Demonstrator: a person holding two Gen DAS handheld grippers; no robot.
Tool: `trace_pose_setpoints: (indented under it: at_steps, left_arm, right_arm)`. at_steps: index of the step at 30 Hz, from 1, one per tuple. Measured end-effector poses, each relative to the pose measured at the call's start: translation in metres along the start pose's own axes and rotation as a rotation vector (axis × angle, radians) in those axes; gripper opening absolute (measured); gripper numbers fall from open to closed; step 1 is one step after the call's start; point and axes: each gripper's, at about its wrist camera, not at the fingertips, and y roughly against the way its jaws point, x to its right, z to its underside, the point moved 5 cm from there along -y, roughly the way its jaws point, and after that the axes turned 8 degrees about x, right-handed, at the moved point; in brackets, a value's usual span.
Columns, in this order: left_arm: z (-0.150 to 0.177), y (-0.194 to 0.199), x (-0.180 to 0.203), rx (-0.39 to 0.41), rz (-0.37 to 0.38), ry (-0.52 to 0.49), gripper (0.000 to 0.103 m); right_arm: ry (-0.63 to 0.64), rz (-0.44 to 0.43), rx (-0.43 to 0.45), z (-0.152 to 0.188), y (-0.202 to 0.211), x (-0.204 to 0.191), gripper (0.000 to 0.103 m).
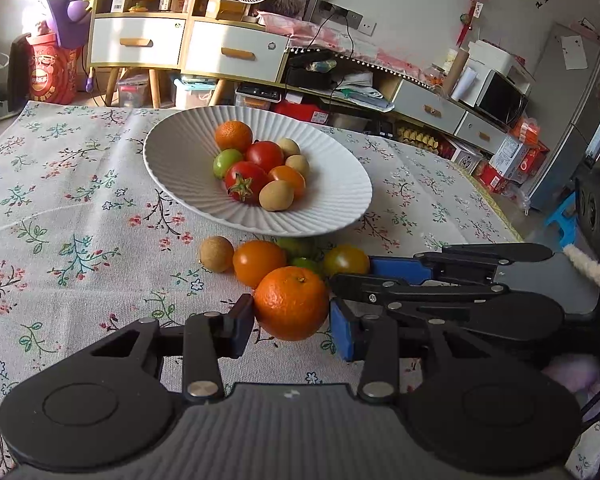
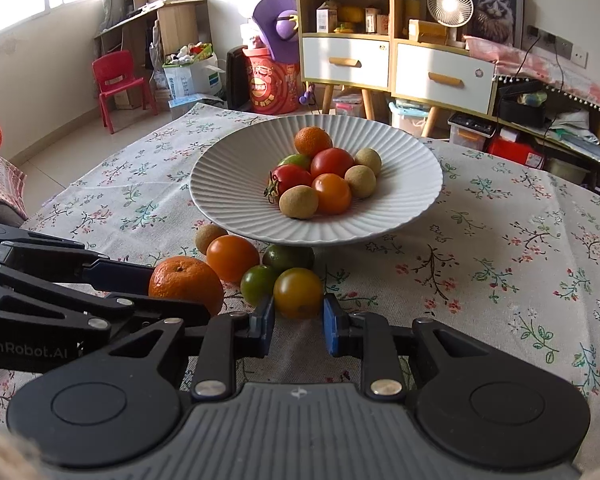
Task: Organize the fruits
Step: 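Grasp another orange mandarin with the left tool while the right tool grasps a yellow tomato, then carry the mandarin and yellow tomato over the white plate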
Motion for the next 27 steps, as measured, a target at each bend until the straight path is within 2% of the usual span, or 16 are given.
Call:
trace_pose_setpoints:
  at_steps: [6,10,15,19,27]
  left_arm:
    - [-0.011,0.008,0.004,0.035,0.029,-0.021,0.038]
    - [-0.021,0.010,0.004,0.066,0.023,-0.032,0.038]
    - [-0.036,0.006,-0.006,0.090,-0.017,-0.031,0.038]
    - [-0.052,-0.004,-0.016,0.099,-0.060,-0.077,0.038]
    - [-0.064,-0.029,-0.042,0.078,-0.125,-0.092,0.038]
  right_arm:
    - [-0.054,0.001,0.024,-0.009,0.011,0.006,0.023]
    - [-0.090,0.004,0.054,-0.017,0.016,0.012,0.023]
    - [-0.099,0.029,0.074,-0.025,0.014,0.019,0.023]
    - [-0.095,0.046,0.073,-0.029,0.009,0.026,0.023]
    - [-0.111,0.071,0.076,-0.042,-0.012,0.040,0.023]
